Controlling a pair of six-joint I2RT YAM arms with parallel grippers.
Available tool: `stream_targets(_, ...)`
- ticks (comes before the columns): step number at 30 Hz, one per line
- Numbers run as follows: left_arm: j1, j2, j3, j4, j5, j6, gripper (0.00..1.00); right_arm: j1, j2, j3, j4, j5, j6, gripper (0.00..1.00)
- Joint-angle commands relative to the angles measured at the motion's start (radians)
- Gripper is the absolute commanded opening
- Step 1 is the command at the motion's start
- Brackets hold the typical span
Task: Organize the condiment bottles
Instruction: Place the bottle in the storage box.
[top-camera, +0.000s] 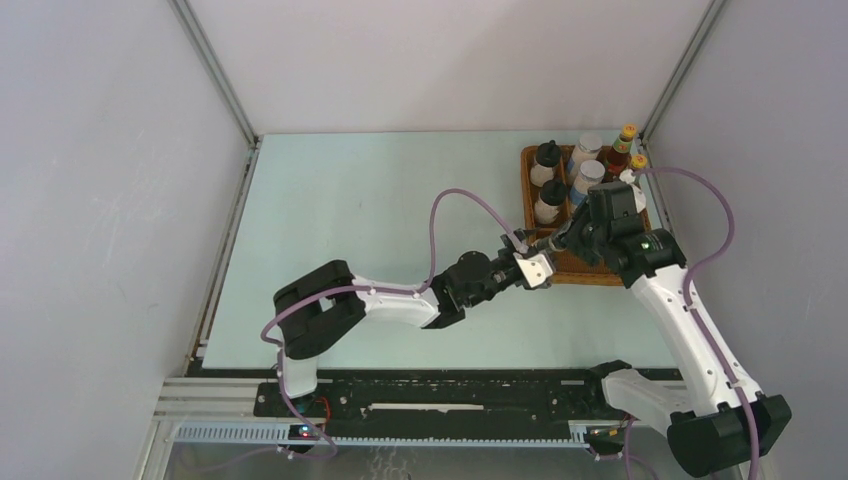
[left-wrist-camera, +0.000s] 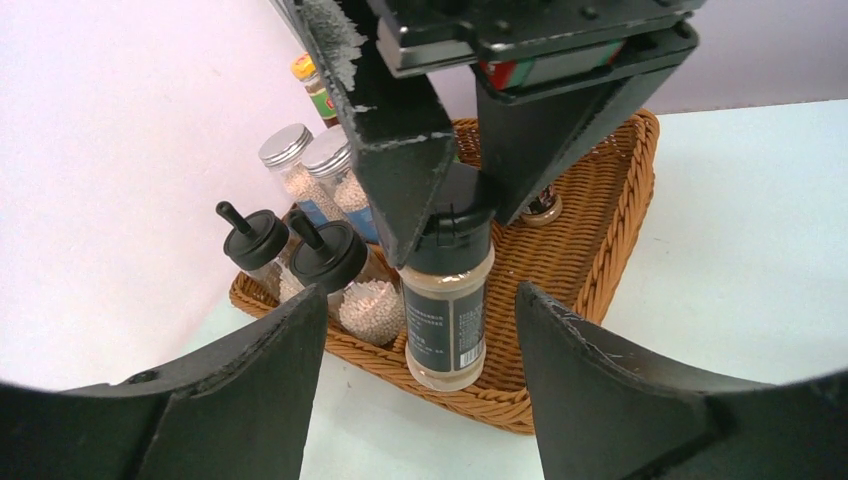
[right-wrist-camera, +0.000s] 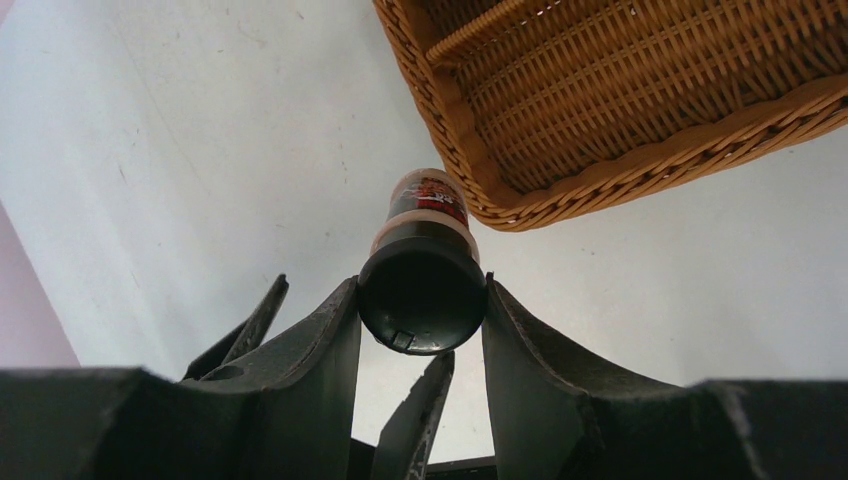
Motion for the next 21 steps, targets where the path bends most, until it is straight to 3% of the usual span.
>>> stream_targets(1, -0.012, -0.065, -0.027, 0.039, 0.004, -0.024, 0.73, -0.011, 0.020, 0.061, 0.051, 0.038, -0.035, 0.00)
stream_targets(21, -0.015, -0.098, -0.049, 0.079, -0.022, -0.063, 0.71, -0.096, 0.181, 0.092, 0.078, 0.097, -0.120, 0.00)
